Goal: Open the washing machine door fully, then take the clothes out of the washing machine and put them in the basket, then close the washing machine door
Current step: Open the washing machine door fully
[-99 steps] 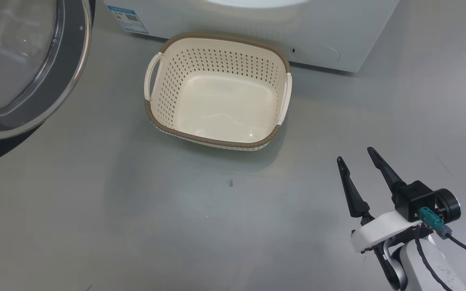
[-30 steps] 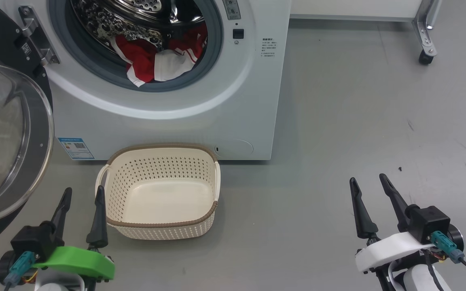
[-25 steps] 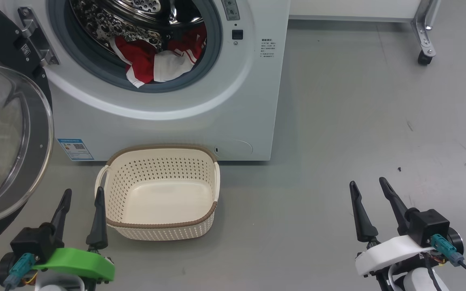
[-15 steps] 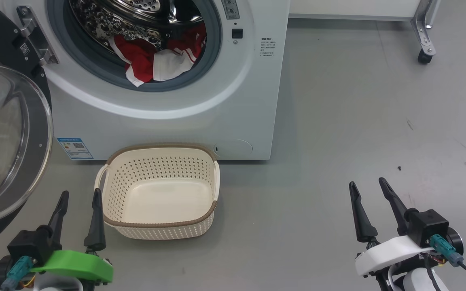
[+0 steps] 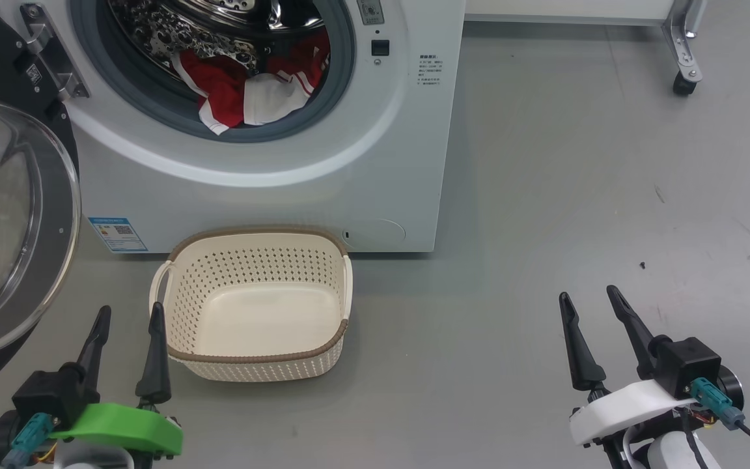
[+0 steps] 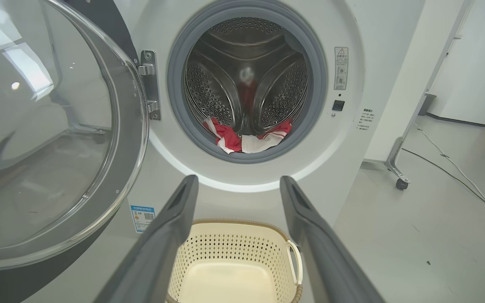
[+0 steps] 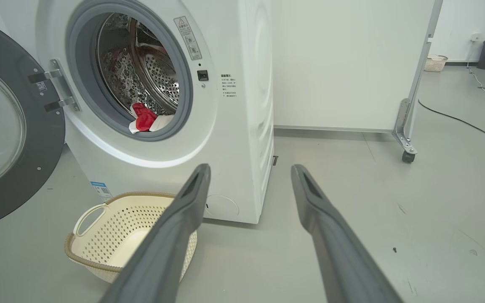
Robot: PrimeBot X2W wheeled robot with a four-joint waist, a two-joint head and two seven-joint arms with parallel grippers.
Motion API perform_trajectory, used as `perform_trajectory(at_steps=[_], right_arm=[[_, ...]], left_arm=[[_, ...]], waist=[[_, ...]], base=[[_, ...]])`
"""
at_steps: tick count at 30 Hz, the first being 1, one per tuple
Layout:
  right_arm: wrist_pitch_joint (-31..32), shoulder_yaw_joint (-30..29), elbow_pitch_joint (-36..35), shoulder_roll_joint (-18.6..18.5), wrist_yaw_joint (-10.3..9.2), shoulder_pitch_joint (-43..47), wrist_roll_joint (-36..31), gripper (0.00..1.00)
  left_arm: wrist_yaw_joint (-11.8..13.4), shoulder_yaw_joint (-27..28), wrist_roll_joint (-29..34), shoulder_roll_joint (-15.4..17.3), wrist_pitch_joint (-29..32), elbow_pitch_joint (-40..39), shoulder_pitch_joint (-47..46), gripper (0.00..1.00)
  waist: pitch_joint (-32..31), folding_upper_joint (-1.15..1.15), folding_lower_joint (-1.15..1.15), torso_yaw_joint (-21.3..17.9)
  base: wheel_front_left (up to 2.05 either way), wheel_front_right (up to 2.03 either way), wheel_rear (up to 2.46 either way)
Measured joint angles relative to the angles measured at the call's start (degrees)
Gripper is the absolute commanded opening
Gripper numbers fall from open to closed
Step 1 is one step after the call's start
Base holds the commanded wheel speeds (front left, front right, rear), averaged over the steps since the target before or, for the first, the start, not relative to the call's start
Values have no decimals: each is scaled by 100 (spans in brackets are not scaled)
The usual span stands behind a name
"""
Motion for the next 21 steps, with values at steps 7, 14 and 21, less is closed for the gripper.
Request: perform_trajectory(at_steps=[7,14,21], right_arm=[[0,-2,0,3,0,0,0,100],[0,-1,-3,9,1,0,0,100],[0,-2,-3,14,1,0,0,100]], left_arm=[[0,-2,0,-4,0,-18,10,100],[0,-2,0,-5,0,-20,14,100],[-1,-8,0,-5,0,-19,14,100]], waist=[[45,0,0,0],[76,0,0,9],[104,0,0,16]], base=[[0,0,0],[0,0,0],[0,0,0]])
